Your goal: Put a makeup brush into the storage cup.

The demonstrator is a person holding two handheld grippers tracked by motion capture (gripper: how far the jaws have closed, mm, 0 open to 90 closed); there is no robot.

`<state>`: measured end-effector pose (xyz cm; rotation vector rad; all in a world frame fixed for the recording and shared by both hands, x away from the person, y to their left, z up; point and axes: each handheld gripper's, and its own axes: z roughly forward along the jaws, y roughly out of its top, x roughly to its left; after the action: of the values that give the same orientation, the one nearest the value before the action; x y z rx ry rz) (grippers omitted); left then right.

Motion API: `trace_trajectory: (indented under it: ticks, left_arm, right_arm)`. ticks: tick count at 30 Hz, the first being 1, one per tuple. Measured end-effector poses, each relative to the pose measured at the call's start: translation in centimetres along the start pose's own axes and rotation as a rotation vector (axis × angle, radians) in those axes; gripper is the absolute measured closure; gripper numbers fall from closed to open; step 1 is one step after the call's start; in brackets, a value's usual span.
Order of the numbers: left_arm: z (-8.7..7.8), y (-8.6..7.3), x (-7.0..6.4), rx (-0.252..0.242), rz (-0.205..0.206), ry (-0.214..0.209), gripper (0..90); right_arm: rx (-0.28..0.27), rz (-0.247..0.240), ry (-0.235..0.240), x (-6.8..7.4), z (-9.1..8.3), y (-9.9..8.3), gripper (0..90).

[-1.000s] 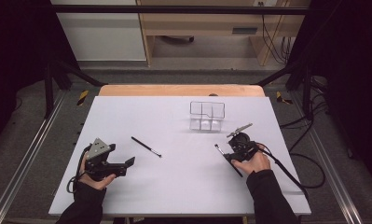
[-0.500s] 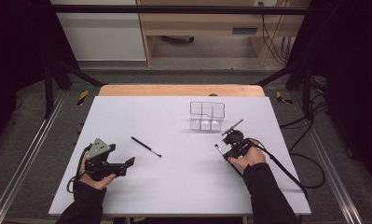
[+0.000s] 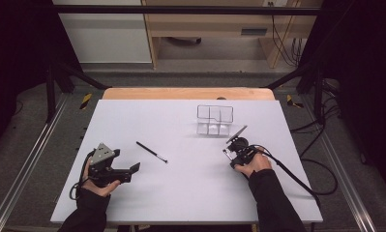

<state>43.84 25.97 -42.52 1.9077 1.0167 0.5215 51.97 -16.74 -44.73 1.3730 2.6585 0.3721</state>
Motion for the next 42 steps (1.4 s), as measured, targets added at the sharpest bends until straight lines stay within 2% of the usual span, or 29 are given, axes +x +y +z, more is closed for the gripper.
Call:
trace_trajectory:
  ticks: [3, 4, 12, 22, 25, 26, 42]
  left_arm:
    - [0.0, 0.0, 0.0, -0.001, -0.001, 0.0, 7.0]
    - [0.0, 0.0, 0.0, -0.001, -0.001, 0.0, 7.0]
    - [0.0, 0.0, 0.0, 0.0, 0.001, 0.0, 7.0]
    - [0.0, 0.0, 0.0, 0.001, 0.001, 0.001, 7.0]
    - [0.0, 0.0, 0.0, 0.002, 0.001, 0.001, 7.0]
    - [0.0, 0.0, 0.0, 0.002, 0.001, 0.001, 7.0]
    - [0.1, 0.0, -0.2, 0.005, 0.004, 0.0, 7.0]
  right_arm:
    - [0.005, -0.015, -0.005, -0.1, 0.1, 0.0, 76.2]
    - [0.015, 0.006, 0.007, -0.1, 0.0, 0.1, 77.0]
    - [0.025, -0.001, 0.0, 0.0, 0.0, 0.1, 83.9]
    - [0.022, -0.005, -0.001, 0.1, -0.1, 0.0, 84.2]
    - [-0.002, -0.022, 0.0, 0.1, -0.3, -0.2, 84.3]
    - [-0.007, -0.003, 0.012, 0.3, -0.5, -0.2, 84.2]
    - [-0.215, 0.02, 0.043, 0.5, -4.0, -1.4, 84.3]
